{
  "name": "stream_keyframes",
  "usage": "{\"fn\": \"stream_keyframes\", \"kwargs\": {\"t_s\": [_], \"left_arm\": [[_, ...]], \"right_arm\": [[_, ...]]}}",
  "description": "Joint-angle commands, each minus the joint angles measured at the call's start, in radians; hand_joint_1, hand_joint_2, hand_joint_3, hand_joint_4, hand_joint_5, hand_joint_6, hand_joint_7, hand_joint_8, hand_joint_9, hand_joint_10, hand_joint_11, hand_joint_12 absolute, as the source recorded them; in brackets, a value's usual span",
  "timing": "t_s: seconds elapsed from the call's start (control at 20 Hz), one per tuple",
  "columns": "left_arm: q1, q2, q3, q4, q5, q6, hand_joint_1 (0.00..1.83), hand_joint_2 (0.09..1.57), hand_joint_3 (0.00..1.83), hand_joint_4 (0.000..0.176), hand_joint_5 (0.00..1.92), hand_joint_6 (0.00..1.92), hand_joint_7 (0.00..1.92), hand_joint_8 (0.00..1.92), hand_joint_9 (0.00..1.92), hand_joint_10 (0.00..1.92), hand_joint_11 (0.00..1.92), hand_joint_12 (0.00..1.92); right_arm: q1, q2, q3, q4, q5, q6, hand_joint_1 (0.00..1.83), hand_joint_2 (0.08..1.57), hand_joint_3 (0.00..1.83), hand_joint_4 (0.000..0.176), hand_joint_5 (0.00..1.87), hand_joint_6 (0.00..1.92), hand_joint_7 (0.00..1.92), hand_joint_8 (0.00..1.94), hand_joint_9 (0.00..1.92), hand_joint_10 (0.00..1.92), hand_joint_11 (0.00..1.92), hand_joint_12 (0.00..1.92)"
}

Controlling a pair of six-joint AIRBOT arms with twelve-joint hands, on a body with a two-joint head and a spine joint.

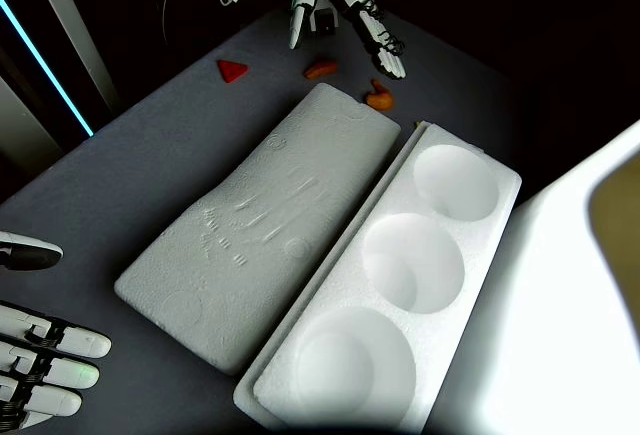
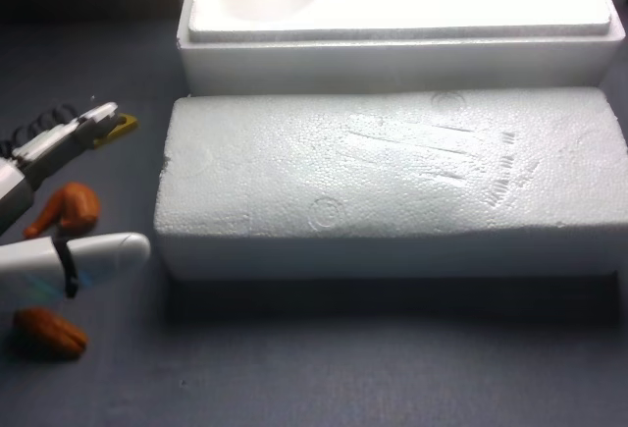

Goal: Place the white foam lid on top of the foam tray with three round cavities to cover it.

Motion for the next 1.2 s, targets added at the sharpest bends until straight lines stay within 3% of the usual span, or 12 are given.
{"fn": "stream_keyframes", "kwargs": {"t_s": [0.0, 0.1, 0.8, 1.0, 1.15], "left_arm": [[-0.006, 0.006, -0.001, -0.003, -0.109, -0.008, 0.42, 0.95, 0.00, 0.000, 0.00, 0.00, 0.00, 0.00, 0.00, 0.00, 0.00, 0.00], [-0.011, 0.005, 0.003, 0.001, -0.079, -0.006, 0.41, 0.93, 0.00, 0.000, 0.00, 0.00, 0.00, 0.00, 0.00, 0.00, 0.00, 0.00], [-0.040, -0.049, 0.031, -0.009, -0.008, 0.009, 0.48, 0.96, 0.00, 0.000, 0.00, 0.00, 0.00, 0.00, 0.00, 0.00, 0.00, 0.00], [-0.064, -0.068, 0.045, 0.000, 0.014, 0.010, 0.49, 0.96, 0.00, 0.000, 0.00, 0.00, 0.00, 0.00, 0.00, 0.00, 0.00, 0.00], [-0.078, -0.087, 0.058, -0.005, 0.027, 0.010, 0.52, 0.97, 0.00, 0.000, 0.00, 0.00, 0.00, 0.00, 0.00, 0.00, 0.00, 0.00]], "right_arm": [[0.005, 0.002, 0.010, 0.006, 0.096, 0.008, 0.45, 1.13, 0.00, 0.000, 0.00, 0.00, 0.00, 0.00, 0.02, 0.01, 0.00, 1.37], [0.008, -0.004, 0.016, 0.008, 0.076, 0.008, 0.43, 1.10, 0.00, 0.000, 0.00, 0.00, 0.00, 0.00, 0.00, 0.00, 0.00, 1.25], [0.111, -0.109, 0.108, 0.018, -0.061, 0.006, 0.57, 1.13, 0.00, 0.000, 0.00, 0.00, 0.00, 0.00, 0.01, 0.01, 0.00, 1.31], [0.126, -0.130, 0.125, 0.030, -0.077, 0.006, 0.54, 1.13, 0.00, 0.000, 0.00, 0.00, 0.00, 0.00, 0.01, 0.01, 0.00, 1.22], [0.145, -0.149, 0.142, 0.031, -0.096, 0.006, 0.62, 1.14, 0.00, 0.000, 0.00, 0.00, 0.00, 0.00, 0.02, 0.01, 0.00, 1.20]]}}
